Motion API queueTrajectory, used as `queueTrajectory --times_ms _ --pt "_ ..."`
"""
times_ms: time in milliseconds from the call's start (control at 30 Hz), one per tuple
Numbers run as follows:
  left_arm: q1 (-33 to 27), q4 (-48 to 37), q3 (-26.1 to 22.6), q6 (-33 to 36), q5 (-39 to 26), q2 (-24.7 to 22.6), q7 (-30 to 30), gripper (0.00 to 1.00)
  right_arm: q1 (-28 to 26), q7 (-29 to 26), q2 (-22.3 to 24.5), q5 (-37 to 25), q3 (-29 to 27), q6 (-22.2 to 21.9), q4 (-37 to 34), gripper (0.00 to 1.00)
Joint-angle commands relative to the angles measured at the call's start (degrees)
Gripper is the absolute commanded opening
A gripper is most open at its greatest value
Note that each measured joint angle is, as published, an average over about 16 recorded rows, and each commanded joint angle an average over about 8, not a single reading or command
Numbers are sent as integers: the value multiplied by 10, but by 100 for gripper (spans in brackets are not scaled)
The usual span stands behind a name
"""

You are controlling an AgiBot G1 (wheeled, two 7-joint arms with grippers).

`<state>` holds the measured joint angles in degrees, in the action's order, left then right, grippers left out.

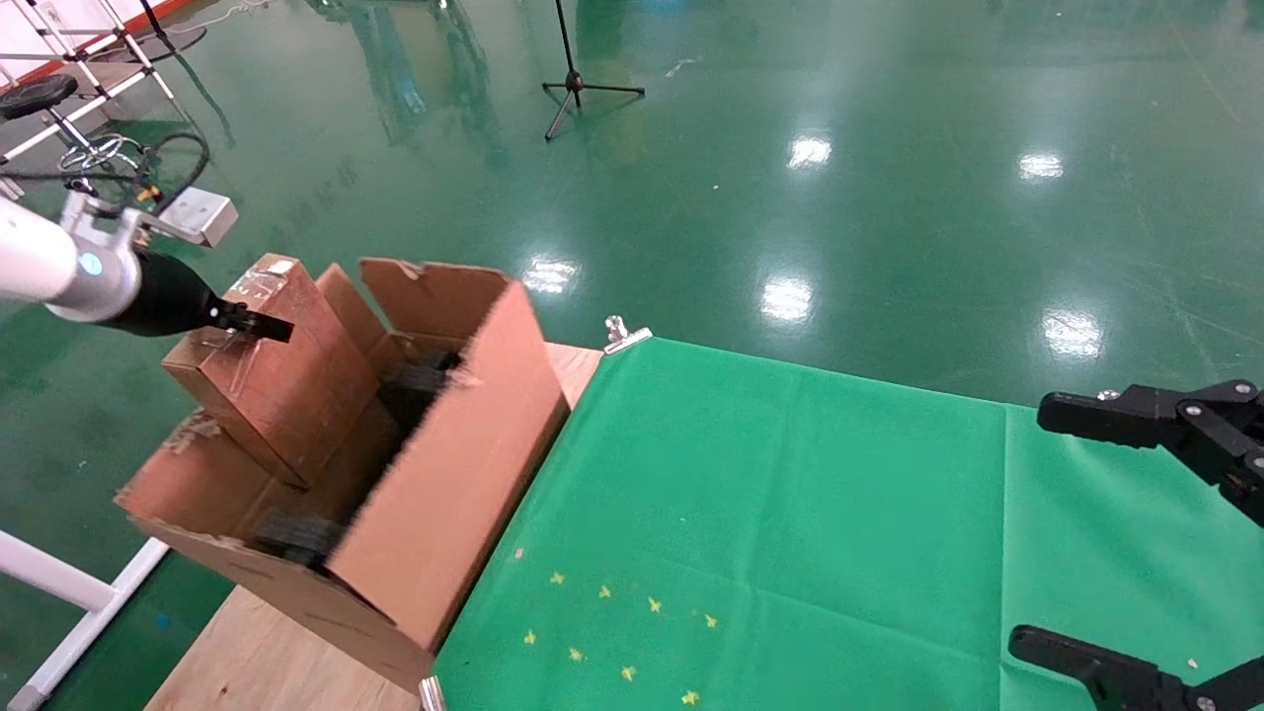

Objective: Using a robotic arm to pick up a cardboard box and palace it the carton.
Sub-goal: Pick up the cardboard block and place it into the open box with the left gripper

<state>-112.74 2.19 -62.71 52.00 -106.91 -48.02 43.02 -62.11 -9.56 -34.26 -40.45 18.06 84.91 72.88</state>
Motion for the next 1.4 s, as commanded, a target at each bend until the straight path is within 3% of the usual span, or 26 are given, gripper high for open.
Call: queueTrajectory --times_ms 33,933,1200,1400 --pt "18 -6 3 -33 4 -5 3 0 0 0 0 0 0 0 0 100" --pt "184 -29 32 -100 46 -39 13 1 0 0 0 0 1 0 0 100" --pt "207 -24 34 -117 50 -47 10 97 0 0 0 0 1 0 0 100" --pt "207 -23 33 -117 49 -47 9 100 0 0 0 0 1 0 0 100"
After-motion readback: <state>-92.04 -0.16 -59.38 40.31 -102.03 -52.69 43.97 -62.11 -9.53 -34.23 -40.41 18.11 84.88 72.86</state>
